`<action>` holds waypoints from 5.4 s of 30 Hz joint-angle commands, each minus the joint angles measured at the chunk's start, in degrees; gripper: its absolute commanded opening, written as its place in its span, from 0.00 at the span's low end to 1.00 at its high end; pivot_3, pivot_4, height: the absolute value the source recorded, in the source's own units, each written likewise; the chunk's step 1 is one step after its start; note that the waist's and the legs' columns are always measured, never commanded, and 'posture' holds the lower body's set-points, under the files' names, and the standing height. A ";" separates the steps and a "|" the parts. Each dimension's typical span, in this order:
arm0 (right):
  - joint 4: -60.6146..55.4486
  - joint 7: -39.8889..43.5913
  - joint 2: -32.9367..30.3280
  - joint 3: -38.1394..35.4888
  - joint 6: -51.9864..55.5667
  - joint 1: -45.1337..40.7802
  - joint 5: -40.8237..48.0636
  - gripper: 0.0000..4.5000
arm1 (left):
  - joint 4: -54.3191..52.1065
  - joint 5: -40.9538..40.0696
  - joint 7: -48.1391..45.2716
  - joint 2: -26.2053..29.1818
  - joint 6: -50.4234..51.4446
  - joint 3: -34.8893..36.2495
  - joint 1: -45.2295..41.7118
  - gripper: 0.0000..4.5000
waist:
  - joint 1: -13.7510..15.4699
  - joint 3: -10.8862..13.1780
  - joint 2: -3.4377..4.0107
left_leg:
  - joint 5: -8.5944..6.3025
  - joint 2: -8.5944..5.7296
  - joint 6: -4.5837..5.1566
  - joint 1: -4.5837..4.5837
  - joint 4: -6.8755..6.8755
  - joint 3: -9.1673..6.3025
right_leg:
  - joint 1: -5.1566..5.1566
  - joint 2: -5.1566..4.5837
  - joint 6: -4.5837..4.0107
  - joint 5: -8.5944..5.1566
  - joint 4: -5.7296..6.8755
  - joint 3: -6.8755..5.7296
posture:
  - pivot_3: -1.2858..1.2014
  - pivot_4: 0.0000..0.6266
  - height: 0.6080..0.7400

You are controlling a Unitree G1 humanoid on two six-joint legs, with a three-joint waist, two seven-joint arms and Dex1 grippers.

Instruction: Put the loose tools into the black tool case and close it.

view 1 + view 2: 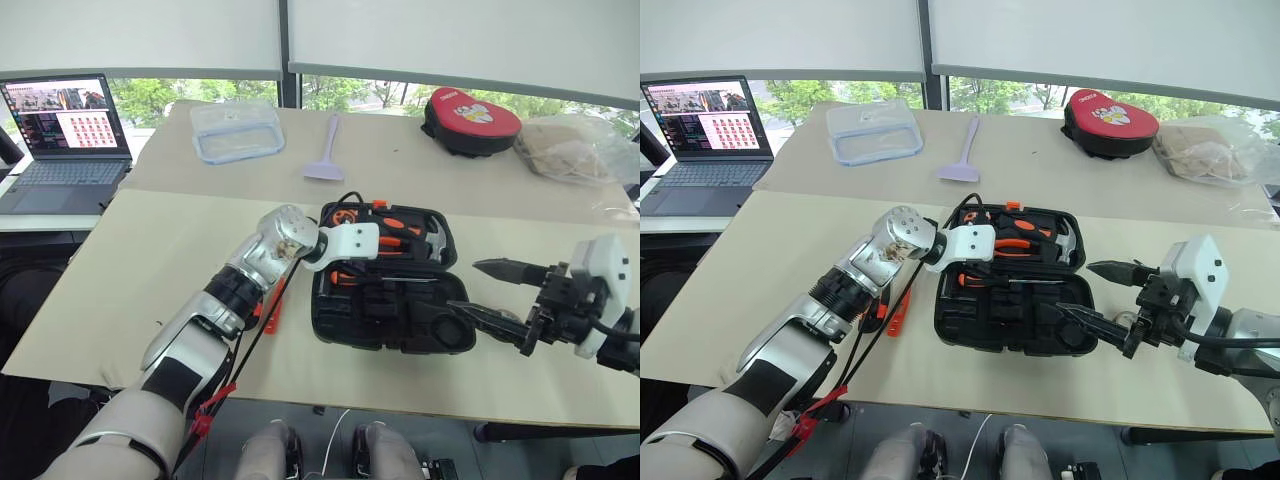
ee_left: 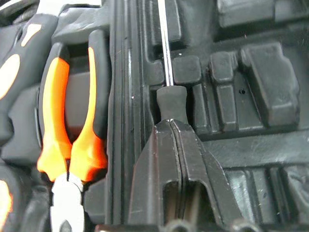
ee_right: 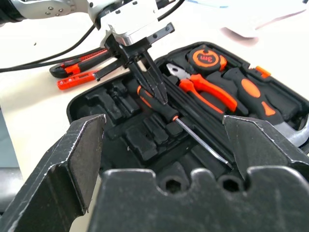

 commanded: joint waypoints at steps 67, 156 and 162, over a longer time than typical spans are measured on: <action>47.86 29.00 -1.04 38.64 -38.14 -40.34 -41.78 0.22 | -41.08 -37.76 -15.50 29.29 28.21 17.67 14.77 1.00 | -1.35 0.14 1.04 | 0.02 -0.07 -0.18 0.01 0.23 0.25 | -0.32 0.05 0.10 -0.32 0.70 0.36 | 0.52 0.24 0.93; 6.32 16.09 4.49 23.85 -2.47 -27.62 -9.88 0.98 | -38.58 -51.92 32.31 28.83 84.05 20.01 5.24 1.00 | -1.67 0.38 0.37 | 0.11 -0.09 -0.30 -0.18 0.08 0.26 | -0.70 0.07 0.07 -0.29 0.93 0.50 | 0.52 0.24 0.93; 5.25 13.38 5.65 24.01 -3.81 -25.34 -10.50 0.98 | -31.74 -62.10 39.75 28.02 84.05 14.38 2.29 1.00 | -1.31 0.41 0.31 | 0.12 -0.08 -0.30 -0.20 0.12 0.24 | -0.71 0.03 0.06 -0.28 0.94 0.50 | 0.52 0.24 0.93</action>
